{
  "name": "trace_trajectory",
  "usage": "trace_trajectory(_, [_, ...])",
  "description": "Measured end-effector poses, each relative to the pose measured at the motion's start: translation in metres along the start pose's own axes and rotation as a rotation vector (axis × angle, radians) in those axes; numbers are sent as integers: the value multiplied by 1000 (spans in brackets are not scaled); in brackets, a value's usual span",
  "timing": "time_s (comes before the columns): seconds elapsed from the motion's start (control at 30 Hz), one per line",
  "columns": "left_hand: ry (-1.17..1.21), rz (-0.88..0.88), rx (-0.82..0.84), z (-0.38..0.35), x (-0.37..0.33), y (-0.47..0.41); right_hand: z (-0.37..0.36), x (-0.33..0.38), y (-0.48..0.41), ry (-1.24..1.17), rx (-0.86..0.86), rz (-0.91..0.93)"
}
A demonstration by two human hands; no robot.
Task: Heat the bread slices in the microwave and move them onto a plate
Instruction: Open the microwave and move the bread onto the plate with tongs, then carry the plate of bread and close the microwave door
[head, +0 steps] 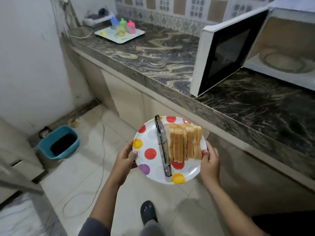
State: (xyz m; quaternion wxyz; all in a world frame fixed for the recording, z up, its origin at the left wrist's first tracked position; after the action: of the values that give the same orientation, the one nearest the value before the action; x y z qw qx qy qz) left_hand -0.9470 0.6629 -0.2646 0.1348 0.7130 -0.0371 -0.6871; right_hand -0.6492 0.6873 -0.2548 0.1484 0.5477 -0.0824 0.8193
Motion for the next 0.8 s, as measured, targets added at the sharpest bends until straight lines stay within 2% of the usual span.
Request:
trace_trajectory(0.2, [28,-23,-154,83,-9,-30,-95,41,-20,-34,90,48])
trace_trajectory(0.43, [-8,-49,-229,155,-42,-92,-186,84,-58,-57,108,82])
trace_trajectory(0.8, [7,-56,-258,179,-83,-227,-253,133,-164,-81,44,96])
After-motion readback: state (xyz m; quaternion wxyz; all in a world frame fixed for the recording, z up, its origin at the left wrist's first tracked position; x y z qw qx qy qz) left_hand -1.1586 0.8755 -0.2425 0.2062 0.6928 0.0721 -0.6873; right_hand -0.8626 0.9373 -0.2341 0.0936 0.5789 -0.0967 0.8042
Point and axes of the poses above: each hand's wrist, its own y-axis away from the middle knuckle, its own z-axis out of the back of the hand, x = y × z, the point moved 10 cm from there along -y, towards the middle knuckle, and after that the axes turned 2 degrees about y, right-handed, at the moved point
